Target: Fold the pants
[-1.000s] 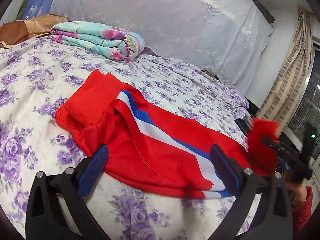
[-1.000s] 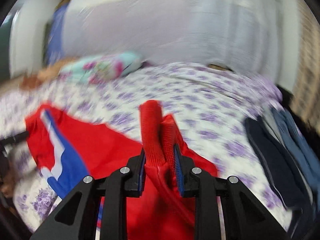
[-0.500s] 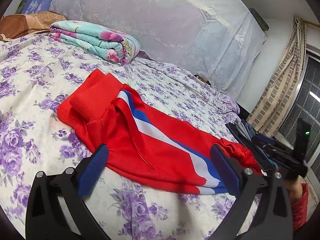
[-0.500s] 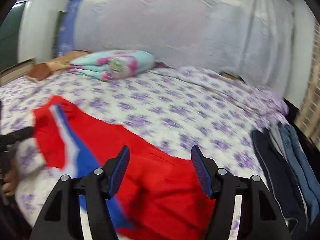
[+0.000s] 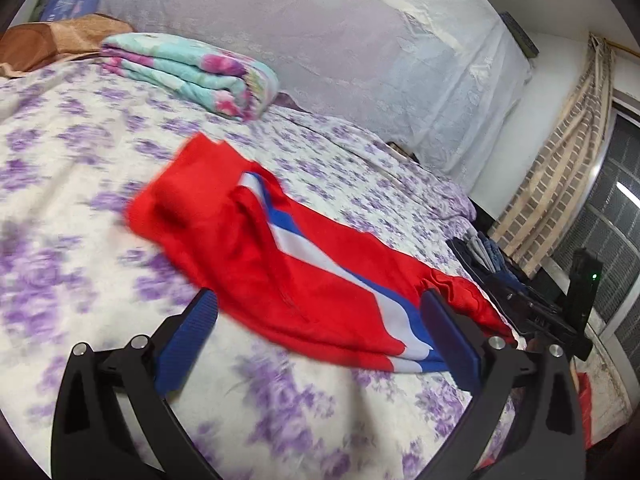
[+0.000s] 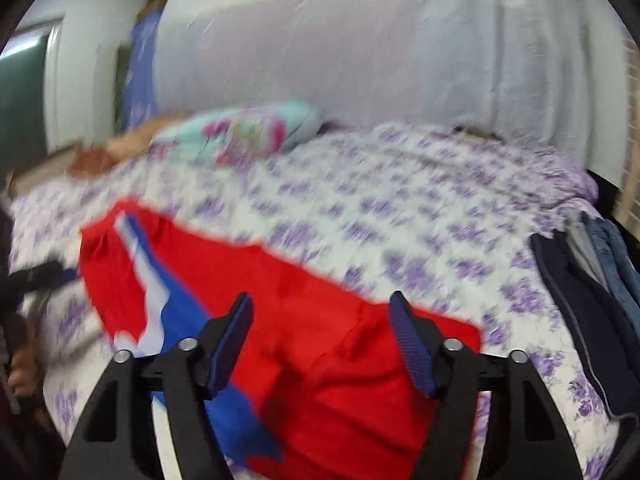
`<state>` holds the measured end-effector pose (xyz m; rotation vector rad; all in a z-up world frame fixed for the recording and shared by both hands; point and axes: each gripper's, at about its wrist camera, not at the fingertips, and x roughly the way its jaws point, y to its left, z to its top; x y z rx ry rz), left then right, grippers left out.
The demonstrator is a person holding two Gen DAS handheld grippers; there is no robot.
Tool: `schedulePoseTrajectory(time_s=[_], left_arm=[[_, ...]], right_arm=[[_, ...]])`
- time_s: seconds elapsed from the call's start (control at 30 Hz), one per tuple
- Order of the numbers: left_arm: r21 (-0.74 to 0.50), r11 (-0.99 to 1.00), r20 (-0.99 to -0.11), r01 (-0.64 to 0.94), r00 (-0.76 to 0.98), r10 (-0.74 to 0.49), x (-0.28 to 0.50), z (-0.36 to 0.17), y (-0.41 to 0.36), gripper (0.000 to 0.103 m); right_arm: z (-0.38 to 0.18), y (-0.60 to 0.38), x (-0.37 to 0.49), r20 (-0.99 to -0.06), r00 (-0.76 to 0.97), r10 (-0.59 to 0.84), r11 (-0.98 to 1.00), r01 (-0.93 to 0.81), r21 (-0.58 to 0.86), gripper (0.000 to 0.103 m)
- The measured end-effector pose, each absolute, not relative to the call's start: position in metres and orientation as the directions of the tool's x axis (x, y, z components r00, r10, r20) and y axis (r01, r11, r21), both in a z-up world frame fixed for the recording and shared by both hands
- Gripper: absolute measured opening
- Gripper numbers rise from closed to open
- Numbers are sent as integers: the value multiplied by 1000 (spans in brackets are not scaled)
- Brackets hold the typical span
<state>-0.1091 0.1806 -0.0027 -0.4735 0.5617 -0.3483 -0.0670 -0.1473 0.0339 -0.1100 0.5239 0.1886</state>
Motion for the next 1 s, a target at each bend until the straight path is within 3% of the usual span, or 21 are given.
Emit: schedulePoseTrajectory(time_s=[0.03, 0.13, 0.23, 0.37, 0.63, 0.7, 0.83, 0.9, 0.97, 1.0], left_arm=[[-522, 836, -425, 167, 799, -425, -114, 0, 187, 98], [-592, 798, -436, 114, 788, -435, -118, 5, 214, 98], [-668, 743, -466, 35, 759, -455, -105, 0, 235, 98], [-695, 719, -509, -20, 720, -472, -72, -8, 239, 98], [-580, 812, -612, -67, 693, -381, -32, -11, 212, 98], [-615, 786, -585, -66, 706, -398, -34, -13, 220, 98], [-635, 765, -577, -109, 725, -376, -37, -15, 229, 84], [-622, 774, -585, -120, 728, -358, -38, -14, 228, 83], [-608, 782, -597, -139, 729, -334, -38, -13, 225, 82], [-602, 784, -603, -150, 729, -324, -36, -13, 224, 80]], right_arm=[[29, -149, -60, -520, 845, 127, 980, -189, -69, 83], [-23, -139, -24, -753, 637, 165, 955, -293, -39, 90], [-2, -154, -29, -694, 657, 296, 937, -339, 78, 92], [24, -184, -44, -580, 764, 281, 957, -268, 111, 95], [-11, -185, -29, -703, 681, 203, 966, -258, 29, 96], [-3, -184, -37, -664, 718, 207, 967, -255, 25, 96], [22, -190, -57, -540, 814, 214, 968, -250, 7, 97], [11, -188, -47, -603, 781, 164, 970, -240, -47, 100], [-21, -176, -28, -754, 644, 126, 954, -288, -87, 100], [-22, -175, -27, -757, 642, 122, 953, -288, -90, 100]])
